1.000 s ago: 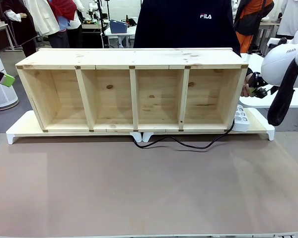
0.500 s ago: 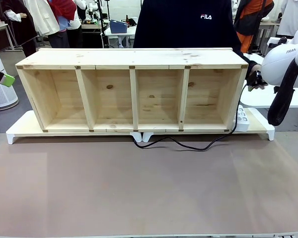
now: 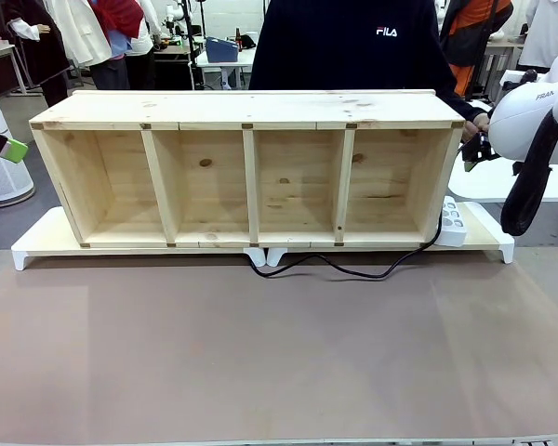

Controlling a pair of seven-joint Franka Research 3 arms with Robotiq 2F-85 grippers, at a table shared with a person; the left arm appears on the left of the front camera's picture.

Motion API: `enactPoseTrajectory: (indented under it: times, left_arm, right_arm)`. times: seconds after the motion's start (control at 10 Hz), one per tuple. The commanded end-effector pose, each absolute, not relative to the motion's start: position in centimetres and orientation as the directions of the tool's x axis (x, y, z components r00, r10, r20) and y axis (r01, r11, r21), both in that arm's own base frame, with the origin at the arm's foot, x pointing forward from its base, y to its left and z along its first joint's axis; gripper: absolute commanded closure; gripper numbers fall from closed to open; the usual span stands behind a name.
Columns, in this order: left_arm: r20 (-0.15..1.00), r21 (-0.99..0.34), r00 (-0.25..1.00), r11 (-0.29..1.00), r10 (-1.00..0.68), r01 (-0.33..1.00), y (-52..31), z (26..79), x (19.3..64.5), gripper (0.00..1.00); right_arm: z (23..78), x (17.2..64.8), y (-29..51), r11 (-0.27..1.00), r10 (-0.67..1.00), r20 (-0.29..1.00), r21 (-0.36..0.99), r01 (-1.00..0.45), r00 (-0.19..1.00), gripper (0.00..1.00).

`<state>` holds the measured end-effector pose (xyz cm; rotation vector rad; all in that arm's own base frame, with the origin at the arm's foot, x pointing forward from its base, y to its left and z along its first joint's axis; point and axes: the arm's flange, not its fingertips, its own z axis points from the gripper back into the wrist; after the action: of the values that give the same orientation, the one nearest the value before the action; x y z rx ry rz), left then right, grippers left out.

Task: Perform cable management.
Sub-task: Release the Power Cable when the human grasps it.

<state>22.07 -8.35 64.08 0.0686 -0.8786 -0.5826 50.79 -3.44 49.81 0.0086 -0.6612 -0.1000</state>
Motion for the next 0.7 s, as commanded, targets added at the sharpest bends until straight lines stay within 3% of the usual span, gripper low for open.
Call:
enactPoseTrajectory:
  times: [0.0, 0.6]
  left_arm:
    - [0.710, 0.289, 0.489, 0.844, -0.506, 0.452, -8.42, 63.89, 22.16, 0.00]
    - [0.710, 0.289, 0.489, 0.844, -0.506, 0.452, -8.42, 63.89, 22.16, 0.00]
  right_arm:
    - [49.71, 50.75, -3.46, 0.995, -0.098, 0.605, 0.042, 0.091, 0.790, 0.00]
    - [49.71, 50.75, -3.46, 0.995, -0.098, 0.605, 0.042, 0.091, 0.790, 0.00]
